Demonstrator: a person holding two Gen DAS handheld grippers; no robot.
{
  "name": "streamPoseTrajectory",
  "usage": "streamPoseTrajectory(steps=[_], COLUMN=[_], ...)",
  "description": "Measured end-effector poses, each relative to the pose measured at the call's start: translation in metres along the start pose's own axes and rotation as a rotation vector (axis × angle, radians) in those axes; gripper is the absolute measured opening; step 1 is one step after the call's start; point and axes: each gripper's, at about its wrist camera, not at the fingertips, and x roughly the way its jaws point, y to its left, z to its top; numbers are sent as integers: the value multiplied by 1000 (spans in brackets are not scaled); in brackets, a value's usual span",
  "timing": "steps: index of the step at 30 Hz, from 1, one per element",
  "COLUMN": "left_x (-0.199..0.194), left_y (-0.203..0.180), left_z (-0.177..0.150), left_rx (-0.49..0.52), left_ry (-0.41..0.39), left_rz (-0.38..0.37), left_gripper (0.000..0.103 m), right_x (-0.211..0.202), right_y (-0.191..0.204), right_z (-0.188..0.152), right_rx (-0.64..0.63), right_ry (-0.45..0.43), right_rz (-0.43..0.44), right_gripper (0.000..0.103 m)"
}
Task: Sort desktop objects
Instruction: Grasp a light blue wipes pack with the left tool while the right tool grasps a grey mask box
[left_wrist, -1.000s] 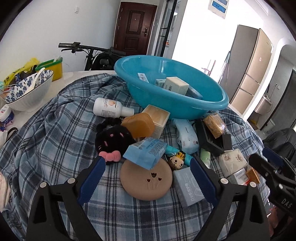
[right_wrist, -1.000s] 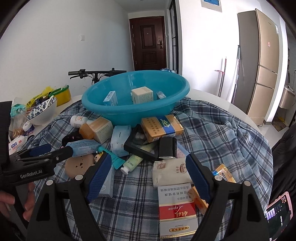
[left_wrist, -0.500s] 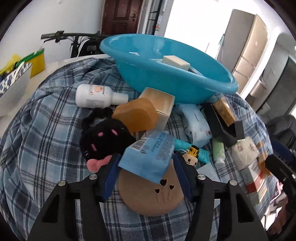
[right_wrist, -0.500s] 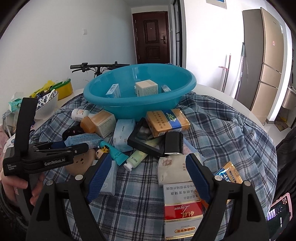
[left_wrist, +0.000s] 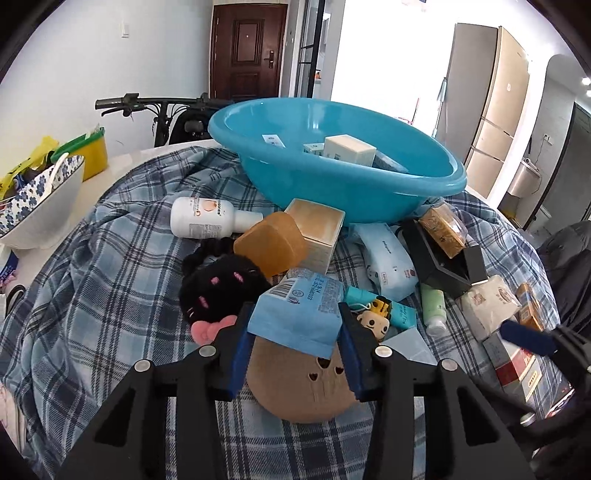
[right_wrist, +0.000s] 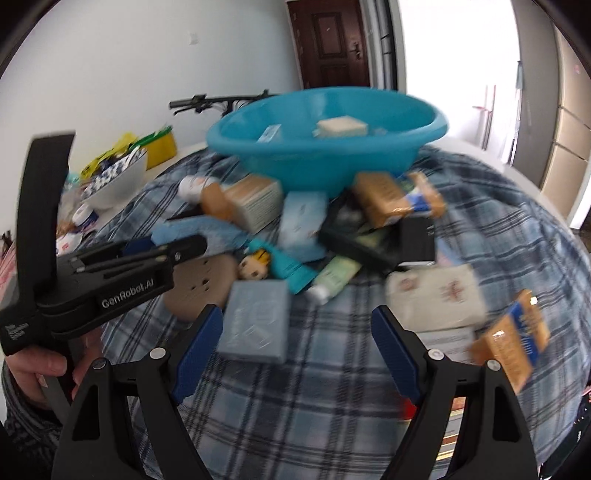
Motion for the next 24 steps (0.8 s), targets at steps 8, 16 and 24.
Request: streamPoseTrajectory(steps=[8, 16, 24], left_x=[-11, -19, -24], left_y=[2, -4, 1], left_z=[-7, -12, -13], left_rx=[-17, 8, -20], left_ry=[-2, -17, -18], left_rz=[26, 57, 62], left_gripper=[45, 45, 45], right_x=[15, 30, 38], right_y=[12, 27, 34], right_z=[-8, -15, -20], right_rx=[-4, -48, -94], right_ry=[41, 59, 62], right_rz=[9, -21, -38], right_gripper=[82, 73, 47])
